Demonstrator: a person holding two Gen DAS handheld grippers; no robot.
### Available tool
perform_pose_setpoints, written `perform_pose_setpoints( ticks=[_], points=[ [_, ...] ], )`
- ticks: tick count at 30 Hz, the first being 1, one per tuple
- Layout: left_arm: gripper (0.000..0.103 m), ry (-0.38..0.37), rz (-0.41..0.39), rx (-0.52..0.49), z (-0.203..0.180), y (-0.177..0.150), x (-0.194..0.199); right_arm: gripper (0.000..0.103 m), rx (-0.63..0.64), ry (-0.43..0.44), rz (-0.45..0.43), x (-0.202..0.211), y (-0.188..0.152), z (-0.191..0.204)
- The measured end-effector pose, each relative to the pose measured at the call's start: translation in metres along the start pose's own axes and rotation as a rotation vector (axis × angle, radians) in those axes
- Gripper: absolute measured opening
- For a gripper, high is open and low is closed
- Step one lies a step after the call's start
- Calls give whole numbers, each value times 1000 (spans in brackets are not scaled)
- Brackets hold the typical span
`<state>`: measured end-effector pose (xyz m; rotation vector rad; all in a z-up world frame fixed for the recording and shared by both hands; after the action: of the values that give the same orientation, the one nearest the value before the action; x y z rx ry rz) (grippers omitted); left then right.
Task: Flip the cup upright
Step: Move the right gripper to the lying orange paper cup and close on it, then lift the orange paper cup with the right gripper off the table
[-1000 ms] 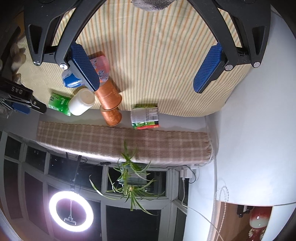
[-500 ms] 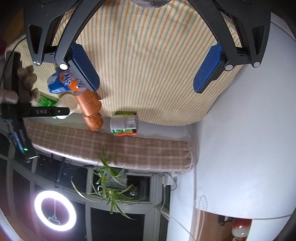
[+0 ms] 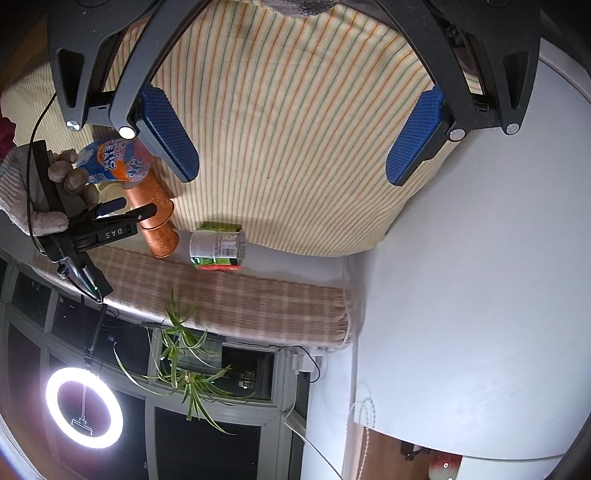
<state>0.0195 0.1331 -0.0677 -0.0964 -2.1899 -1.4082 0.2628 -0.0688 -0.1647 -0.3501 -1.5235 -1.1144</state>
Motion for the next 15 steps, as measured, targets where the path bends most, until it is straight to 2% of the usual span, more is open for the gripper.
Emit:
perform_pose_setpoints(
  ticks=[8, 10, 15],
  points=[
    [103, 3, -1, 7, 3, 0, 0, 73, 5, -7, 60, -19, 1, -1],
    [103, 3, -2, 8, 3, 0, 0, 59, 10, -17, 62, -22, 0, -3],
    [103, 4, -4, 8, 4, 1, 1, 59, 4, -13, 44, -25, 2, -3]
  ],
)
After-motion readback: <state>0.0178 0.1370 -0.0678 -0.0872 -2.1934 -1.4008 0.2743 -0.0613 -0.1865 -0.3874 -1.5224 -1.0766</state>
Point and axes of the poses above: each gripper's, at about its wrist camera, not at the fingertips, and x roughly against the way its jaws point, z to its left, y to its top, the point moved 8 cm from there along -x, roughly the way its jaws point, and after that the axes turned 15 degrees about x, right-handed, at the moved point
